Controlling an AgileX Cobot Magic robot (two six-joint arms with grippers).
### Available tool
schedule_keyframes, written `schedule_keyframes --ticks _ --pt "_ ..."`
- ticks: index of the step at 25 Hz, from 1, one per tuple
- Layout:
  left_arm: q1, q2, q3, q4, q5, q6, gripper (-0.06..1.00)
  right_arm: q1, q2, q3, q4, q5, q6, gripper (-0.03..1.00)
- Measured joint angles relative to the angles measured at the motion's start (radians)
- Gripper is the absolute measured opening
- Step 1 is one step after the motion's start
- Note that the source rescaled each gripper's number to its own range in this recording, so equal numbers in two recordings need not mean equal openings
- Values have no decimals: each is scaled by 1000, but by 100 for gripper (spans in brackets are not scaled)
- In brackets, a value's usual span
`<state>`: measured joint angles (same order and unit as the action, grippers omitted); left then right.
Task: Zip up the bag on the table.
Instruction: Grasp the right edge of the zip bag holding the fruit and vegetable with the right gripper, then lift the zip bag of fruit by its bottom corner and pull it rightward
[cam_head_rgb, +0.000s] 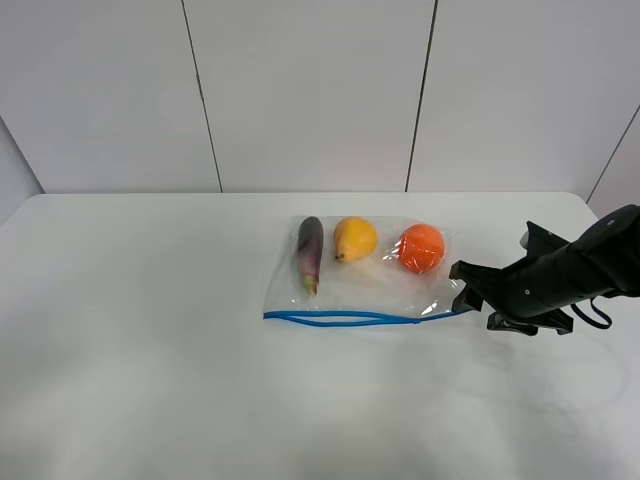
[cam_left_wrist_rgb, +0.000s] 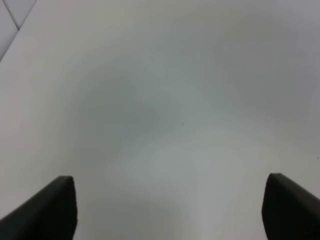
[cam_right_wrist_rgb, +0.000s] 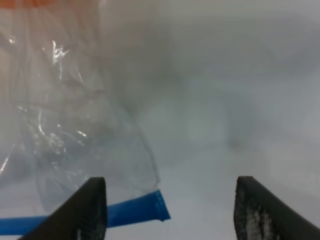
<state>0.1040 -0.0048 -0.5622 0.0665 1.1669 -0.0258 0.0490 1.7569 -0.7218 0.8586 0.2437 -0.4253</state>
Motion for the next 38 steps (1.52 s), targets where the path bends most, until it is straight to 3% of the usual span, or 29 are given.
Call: schedule_keyframes --ticks 16,25,28,30,38 --pt "0 0 0 0 0 0 100 0 53 -98 33 57 -23 61" --pt "0 0 0 0 0 0 100 0 53 -98 62 79 -23 31" --pt "0 0 0 0 0 0 100 0 53 -98 63 79 -23 11" --pt "0 0 0 0 0 0 100 0 53 -98 66 79 -23 3" --pt "0 0 0 0 0 0 100 0 53 -100 65 136 -123 0"
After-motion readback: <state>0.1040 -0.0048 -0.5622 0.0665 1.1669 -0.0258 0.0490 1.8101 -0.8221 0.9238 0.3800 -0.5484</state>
